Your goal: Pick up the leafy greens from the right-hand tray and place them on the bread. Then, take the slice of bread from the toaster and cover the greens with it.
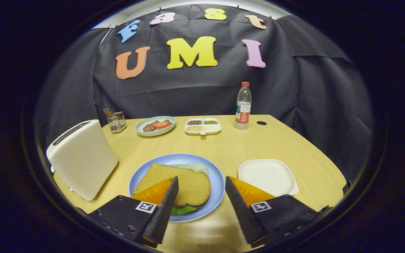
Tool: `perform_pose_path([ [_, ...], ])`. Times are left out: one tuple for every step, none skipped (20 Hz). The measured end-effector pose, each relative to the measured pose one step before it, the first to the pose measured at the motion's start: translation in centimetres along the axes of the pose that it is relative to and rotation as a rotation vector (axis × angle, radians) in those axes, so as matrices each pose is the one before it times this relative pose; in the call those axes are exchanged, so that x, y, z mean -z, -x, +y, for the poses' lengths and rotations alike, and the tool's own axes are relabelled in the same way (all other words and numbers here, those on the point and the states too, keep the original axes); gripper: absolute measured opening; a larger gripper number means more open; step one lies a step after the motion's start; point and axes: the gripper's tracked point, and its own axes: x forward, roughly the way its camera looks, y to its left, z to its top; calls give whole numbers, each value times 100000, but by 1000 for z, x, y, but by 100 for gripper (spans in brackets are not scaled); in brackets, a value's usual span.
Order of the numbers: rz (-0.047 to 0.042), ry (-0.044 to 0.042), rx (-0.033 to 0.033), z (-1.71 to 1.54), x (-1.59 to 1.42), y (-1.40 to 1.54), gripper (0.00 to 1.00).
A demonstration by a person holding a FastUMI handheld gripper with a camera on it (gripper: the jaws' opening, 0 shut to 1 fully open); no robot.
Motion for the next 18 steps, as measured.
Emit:
perform_pose_path([
  [-3198, -409, -1393, 198, -856, 1075, 89],
  [-2687, -534, -814, 162, -724, 1160, 93],
  [-2178, -543, -223, 20, -660, 1179, 93],
  [-2193, -511, -281, 40, -787, 1215, 94],
  [-2746, -137, -909, 341, -805, 1290, 95],
  [-2397, 91, -177, 231, -781, 1386, 96],
  [-2642, 362, 216, 115, -815, 1377, 96],
  [-2296, 646, 285, 182, -670, 1375, 96],
  [-2654, 932, 642, 84, -885, 1458, 96],
  [-2532, 646, -328, 396, -969, 1566, 96],
  [-2409, 435, -582, 507, -1033, 1418, 96],
  [-1464, 762, -136, 438, -911, 1318, 96],
  [-1356, 1079, 1148, 198, -944, 1253, 96],
  [-1505, 1518, 316, 318, -1015, 1282, 96],
  [-1897, 1657, -220, 638, -1034, 1146, 96],
  [-2116, 2225, -1392, 980, -1035, 958, 96],
  [-1385, 2098, -1601, 976, -789, 734, 96],
  [-392, 1703, -4, 520, -487, 668, 96],
])
